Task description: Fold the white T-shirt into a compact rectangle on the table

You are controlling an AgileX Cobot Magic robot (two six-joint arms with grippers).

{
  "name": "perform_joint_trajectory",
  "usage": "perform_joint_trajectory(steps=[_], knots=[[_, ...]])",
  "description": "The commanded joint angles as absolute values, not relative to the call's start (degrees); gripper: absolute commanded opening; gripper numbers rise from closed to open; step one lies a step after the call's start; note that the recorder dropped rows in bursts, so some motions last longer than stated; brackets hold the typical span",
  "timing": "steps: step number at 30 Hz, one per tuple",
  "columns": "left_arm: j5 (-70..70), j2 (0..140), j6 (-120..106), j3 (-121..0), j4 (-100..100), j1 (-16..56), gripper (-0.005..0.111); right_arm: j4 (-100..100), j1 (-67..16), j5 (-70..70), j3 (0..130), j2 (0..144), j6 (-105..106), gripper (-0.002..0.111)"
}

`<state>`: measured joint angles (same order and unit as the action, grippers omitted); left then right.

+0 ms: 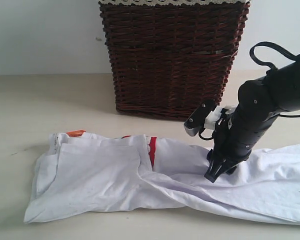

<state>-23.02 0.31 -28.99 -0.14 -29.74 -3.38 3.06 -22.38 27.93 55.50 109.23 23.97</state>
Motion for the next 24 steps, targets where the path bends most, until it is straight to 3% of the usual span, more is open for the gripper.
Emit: perform_joint_trajectory(steps=[1,9,24], knots=[[-22.6,0.0,-28.7,0.0,-29.5,-3.5,0.000,4.6,-21.9,26.5,55.2,108.2,23.7,0.049],[-22.6,0.0,-28.7,0.0,-29.5,-3.5,0.000,2.9,-22.0,23.9,55.2,96.3,23.8,0.049],[-22.6,0.0,-28.7,0.0,-29.5,-3.5,0.000,-12.8,-20.1,2.9,53.8,63.1,10.9,0.049]])
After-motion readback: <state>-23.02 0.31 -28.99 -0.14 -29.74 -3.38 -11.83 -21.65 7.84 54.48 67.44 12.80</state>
